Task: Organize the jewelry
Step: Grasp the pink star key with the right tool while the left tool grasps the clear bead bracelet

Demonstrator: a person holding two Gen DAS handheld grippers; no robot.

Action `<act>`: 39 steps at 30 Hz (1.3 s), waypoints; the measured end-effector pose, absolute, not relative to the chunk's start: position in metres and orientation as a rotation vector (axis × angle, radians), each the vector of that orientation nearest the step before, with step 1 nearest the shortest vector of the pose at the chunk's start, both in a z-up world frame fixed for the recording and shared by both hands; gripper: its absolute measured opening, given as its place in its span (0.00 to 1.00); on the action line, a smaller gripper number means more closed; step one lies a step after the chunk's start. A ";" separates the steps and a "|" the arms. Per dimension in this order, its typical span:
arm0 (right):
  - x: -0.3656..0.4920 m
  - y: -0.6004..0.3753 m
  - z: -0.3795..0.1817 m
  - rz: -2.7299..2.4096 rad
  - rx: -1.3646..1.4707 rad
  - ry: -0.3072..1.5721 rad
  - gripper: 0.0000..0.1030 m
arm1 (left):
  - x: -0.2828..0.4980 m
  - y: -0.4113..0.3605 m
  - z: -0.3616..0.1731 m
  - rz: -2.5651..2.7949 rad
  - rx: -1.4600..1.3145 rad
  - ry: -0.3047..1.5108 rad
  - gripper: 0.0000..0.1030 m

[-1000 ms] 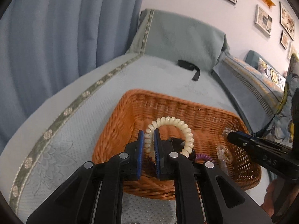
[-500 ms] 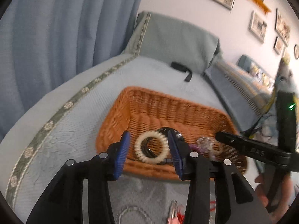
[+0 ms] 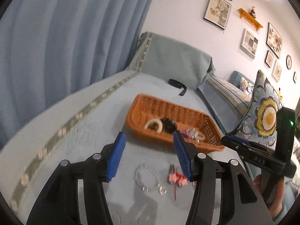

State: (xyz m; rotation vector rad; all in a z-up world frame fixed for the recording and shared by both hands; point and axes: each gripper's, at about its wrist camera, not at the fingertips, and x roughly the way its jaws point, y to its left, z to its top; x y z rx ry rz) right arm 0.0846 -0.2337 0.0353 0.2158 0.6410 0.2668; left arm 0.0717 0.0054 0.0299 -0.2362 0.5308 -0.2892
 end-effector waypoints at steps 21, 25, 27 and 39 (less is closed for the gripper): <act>0.058 -0.179 -0.039 0.366 0.226 0.822 0.41 | 0.104 0.010 -0.055 -0.241 -0.250 0.748 0.48; 0.069 -0.168 -0.044 0.355 0.221 0.880 0.36 | 0.107 0.011 -0.057 -0.240 -0.249 0.758 0.48; 0.074 -0.164 -0.045 0.339 0.230 0.895 0.35 | 0.108 0.012 -0.059 -0.237 -0.254 0.765 0.48; 0.092 -0.156 -0.048 0.212 0.261 0.941 0.19 | 0.110 0.013 -0.060 -0.260 -0.270 0.772 0.48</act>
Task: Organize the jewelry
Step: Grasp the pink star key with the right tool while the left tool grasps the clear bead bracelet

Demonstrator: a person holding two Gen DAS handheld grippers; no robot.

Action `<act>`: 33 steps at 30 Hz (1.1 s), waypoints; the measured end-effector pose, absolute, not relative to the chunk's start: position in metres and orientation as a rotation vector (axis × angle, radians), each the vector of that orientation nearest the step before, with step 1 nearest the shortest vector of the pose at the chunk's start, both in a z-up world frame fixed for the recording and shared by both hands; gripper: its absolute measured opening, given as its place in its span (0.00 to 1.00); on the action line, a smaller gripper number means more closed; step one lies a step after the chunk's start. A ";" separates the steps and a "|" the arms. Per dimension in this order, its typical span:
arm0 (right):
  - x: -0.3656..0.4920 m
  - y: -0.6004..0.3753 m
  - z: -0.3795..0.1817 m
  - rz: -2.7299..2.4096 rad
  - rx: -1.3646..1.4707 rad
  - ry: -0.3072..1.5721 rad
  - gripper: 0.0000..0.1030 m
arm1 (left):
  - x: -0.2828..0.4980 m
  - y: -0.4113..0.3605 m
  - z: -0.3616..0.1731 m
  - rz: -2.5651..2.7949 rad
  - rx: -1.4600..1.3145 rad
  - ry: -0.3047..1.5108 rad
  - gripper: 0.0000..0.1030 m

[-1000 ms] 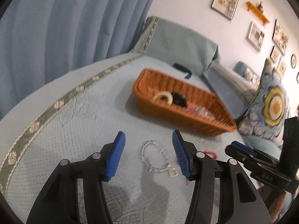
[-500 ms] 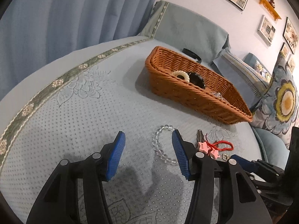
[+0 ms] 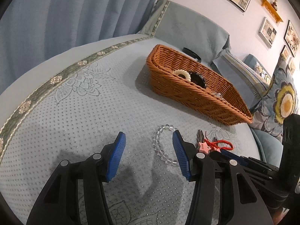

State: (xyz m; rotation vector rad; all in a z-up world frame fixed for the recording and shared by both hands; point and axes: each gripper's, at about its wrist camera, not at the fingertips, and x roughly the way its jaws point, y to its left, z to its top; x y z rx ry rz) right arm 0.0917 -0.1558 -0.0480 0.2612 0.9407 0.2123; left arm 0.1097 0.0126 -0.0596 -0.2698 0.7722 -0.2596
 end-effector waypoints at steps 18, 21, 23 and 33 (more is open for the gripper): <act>0.032 -0.204 -0.049 0.314 0.350 0.930 0.37 | 0.113 0.006 -0.067 -0.291 -0.233 0.826 0.48; 0.029 -0.198 -0.047 0.275 0.335 0.911 0.44 | 0.113 0.006 -0.067 -0.295 -0.232 0.831 0.48; 0.032 -0.191 -0.048 0.218 0.288 0.916 0.44 | 0.113 0.005 -0.068 -0.288 -0.218 0.836 0.48; 0.043 -0.154 -0.047 0.139 0.104 0.897 0.20 | 0.115 -0.028 -0.069 -0.197 0.012 0.843 0.12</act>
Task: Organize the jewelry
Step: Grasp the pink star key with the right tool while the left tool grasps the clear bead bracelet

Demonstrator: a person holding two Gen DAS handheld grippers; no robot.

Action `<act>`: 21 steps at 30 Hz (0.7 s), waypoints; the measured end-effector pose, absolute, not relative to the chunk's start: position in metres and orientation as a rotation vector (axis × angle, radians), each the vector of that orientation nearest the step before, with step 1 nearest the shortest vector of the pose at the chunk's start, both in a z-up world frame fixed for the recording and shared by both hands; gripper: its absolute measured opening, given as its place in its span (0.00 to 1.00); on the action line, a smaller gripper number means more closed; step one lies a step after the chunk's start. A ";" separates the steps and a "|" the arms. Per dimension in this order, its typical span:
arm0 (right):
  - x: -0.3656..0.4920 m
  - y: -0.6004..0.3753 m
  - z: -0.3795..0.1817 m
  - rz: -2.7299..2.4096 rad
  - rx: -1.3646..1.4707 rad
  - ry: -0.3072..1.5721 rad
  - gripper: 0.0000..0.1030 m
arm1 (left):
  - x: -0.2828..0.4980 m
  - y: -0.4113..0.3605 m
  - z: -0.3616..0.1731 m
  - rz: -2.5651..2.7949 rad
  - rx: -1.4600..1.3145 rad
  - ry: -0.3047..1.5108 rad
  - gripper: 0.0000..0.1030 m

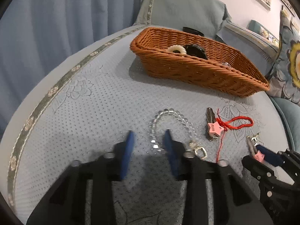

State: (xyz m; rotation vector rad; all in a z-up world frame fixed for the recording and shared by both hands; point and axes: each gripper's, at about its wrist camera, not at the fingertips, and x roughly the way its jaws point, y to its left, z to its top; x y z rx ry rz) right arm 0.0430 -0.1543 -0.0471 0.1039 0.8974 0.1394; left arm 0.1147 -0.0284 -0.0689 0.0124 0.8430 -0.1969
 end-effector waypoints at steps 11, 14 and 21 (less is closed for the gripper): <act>0.013 -0.166 -0.043 0.263 0.139 0.837 0.20 | 0.102 -0.019 -0.055 -0.323 -0.064 0.790 0.05; 0.012 -0.176 -0.040 0.271 0.193 0.817 0.20 | 0.095 -0.015 -0.045 -0.368 -0.110 0.750 0.05; 0.009 -0.189 -0.029 0.285 0.252 0.782 0.20 | 0.087 0.001 -0.031 -0.458 -0.244 0.689 0.05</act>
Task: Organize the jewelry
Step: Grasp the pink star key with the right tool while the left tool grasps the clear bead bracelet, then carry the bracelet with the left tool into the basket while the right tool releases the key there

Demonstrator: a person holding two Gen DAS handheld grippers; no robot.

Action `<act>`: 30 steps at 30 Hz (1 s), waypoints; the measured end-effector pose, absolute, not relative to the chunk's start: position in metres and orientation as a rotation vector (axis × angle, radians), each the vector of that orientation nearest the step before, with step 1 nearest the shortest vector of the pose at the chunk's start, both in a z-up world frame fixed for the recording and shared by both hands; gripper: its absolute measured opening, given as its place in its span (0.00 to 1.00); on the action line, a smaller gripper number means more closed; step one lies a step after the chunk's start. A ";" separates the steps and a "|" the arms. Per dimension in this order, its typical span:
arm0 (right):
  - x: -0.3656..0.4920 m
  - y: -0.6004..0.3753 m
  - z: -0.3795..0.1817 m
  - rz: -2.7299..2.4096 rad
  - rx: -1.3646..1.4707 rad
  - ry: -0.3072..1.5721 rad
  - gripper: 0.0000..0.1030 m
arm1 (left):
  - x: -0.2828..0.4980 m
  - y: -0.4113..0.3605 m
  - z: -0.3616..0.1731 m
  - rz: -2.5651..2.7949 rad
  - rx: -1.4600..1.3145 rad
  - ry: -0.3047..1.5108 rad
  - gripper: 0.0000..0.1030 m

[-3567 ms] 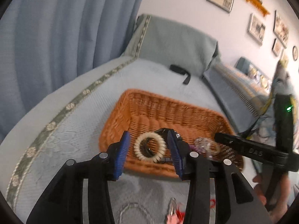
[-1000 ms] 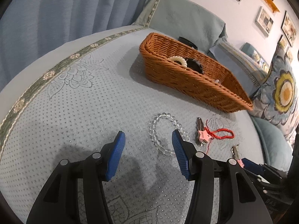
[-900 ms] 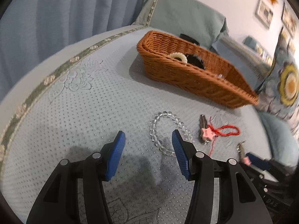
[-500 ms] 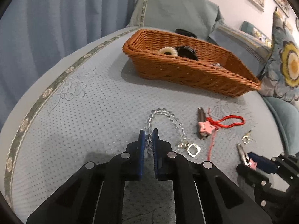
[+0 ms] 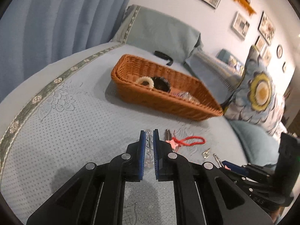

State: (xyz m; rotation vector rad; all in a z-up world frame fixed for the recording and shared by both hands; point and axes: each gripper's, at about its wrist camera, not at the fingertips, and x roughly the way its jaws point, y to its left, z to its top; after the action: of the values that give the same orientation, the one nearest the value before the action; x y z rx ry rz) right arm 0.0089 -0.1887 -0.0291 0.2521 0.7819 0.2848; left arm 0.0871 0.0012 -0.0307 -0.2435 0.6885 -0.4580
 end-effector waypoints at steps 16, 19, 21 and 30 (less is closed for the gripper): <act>0.008 -0.204 0.007 0.275 0.252 0.684 0.20 | 0.074 0.008 0.009 -0.616 -0.382 0.549 0.05; 0.019 -0.215 0.030 0.264 0.232 0.625 0.20 | 0.076 -0.008 0.026 -0.642 -0.350 0.515 0.05; 0.029 -0.220 0.044 0.249 0.209 0.585 0.20 | 0.080 -0.019 0.037 -0.650 -0.326 0.505 0.05; 0.116 -0.257 0.070 0.219 0.214 0.558 0.20 | 0.148 -0.069 0.069 -0.661 -0.264 0.488 0.05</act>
State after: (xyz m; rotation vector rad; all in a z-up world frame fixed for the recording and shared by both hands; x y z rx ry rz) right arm 0.1164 -0.2574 0.0697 0.2137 0.5580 0.2190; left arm 0.1480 -0.0689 0.0692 -0.2642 0.4880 -0.6608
